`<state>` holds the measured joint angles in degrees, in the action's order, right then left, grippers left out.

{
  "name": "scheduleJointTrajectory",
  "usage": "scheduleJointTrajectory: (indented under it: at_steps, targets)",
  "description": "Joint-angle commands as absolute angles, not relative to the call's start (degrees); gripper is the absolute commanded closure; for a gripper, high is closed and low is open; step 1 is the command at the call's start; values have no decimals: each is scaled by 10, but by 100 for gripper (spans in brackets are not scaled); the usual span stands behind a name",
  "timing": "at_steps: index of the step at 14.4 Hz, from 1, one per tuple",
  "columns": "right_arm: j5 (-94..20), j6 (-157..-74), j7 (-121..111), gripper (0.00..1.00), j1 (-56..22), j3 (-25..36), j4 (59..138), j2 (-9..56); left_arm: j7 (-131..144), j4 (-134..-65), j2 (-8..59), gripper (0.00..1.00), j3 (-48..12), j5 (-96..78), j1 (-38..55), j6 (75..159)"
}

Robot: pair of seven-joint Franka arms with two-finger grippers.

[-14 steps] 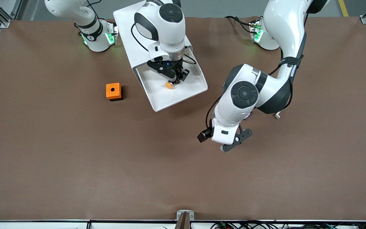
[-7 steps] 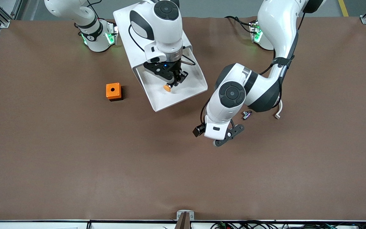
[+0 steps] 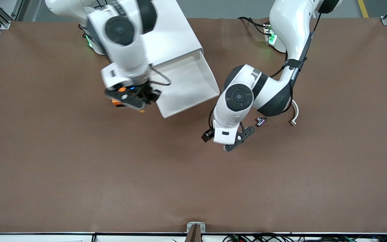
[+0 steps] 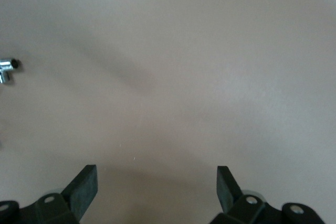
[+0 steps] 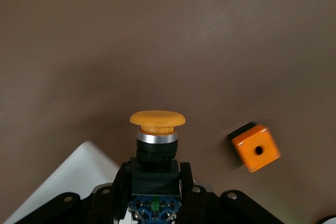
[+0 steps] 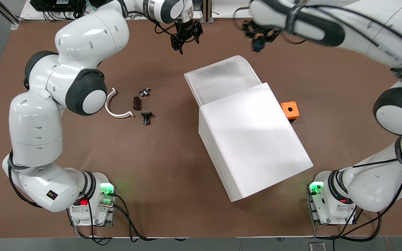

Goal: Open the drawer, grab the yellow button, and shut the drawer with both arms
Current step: 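Lift the button out with the right gripper while the left gripper reaches the drawer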

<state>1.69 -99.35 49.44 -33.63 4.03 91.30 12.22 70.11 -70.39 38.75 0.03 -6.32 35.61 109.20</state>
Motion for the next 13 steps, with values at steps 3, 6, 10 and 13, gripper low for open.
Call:
scheduleJointTrajectory:
  at_steps: [3,6,10,13]
  targets:
    - [4,-970,297,100,-197,31,942,94,711,-711,381,0,-9,-59,386,1081]
    - [4,-998,203,100,-124,31,975,95,711,-711,384,0,-11,-59,395,1081]
    - [4,-1080,66,100,-30,31,1041,95,711,-711,385,0,-12,-60,406,1081]
    - [6,-1165,-8,100,27,32,1116,87,711,-711,385,0,-12,-61,423,1081]
